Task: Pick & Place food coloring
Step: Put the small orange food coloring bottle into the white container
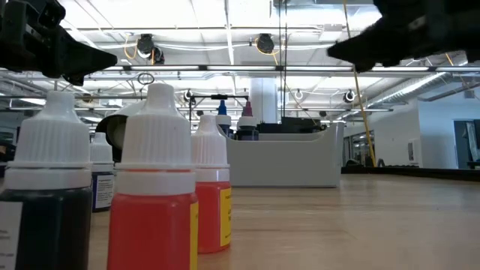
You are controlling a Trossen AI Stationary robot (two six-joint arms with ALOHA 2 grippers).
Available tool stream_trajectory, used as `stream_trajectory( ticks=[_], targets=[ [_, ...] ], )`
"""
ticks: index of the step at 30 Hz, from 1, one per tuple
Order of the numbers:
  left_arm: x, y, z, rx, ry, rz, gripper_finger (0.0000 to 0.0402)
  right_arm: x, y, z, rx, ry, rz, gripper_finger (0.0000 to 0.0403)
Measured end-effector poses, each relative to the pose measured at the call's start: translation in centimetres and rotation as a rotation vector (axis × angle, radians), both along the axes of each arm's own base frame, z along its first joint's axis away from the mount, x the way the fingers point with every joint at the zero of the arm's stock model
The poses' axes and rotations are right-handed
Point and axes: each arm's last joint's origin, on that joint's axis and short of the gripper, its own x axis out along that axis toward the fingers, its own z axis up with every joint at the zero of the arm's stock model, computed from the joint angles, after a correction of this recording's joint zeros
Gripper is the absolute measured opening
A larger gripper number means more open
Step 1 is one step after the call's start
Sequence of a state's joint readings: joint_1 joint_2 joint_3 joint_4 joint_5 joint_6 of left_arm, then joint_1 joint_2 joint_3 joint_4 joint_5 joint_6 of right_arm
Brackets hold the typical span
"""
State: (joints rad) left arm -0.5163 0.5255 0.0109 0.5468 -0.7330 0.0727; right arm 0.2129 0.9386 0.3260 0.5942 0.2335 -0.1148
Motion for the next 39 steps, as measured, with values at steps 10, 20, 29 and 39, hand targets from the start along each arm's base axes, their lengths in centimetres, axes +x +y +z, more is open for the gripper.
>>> stream_trajectory(
  ticks=[10,20,29,39],
  targets=[
    [0.0,0.0,0.0,0.002,0.003,0.002,0.0019,-4.2,-2.3,-0.4,0.02,-0.058,0.041,0.0],
    [0.0,-0.3,-1.0,-0.114,0.066,-0.092,0.0019,-5.8,-2.5,-1.5,0.018,-0.107,0.09,0.0],
    [2.1,-2.7,3.1,-0.236,0.102,-0.206,0.0005,-5.9,-2.5,-1.6,-0.011,-0.101,0.09,0.0],
    [11.6,-12.5,8.8,-0.242,0.769,-0.17,0.0009,-5.9,-2.5,-1.5,-0.008,-0.109,0.092,0.0]
  ],
)
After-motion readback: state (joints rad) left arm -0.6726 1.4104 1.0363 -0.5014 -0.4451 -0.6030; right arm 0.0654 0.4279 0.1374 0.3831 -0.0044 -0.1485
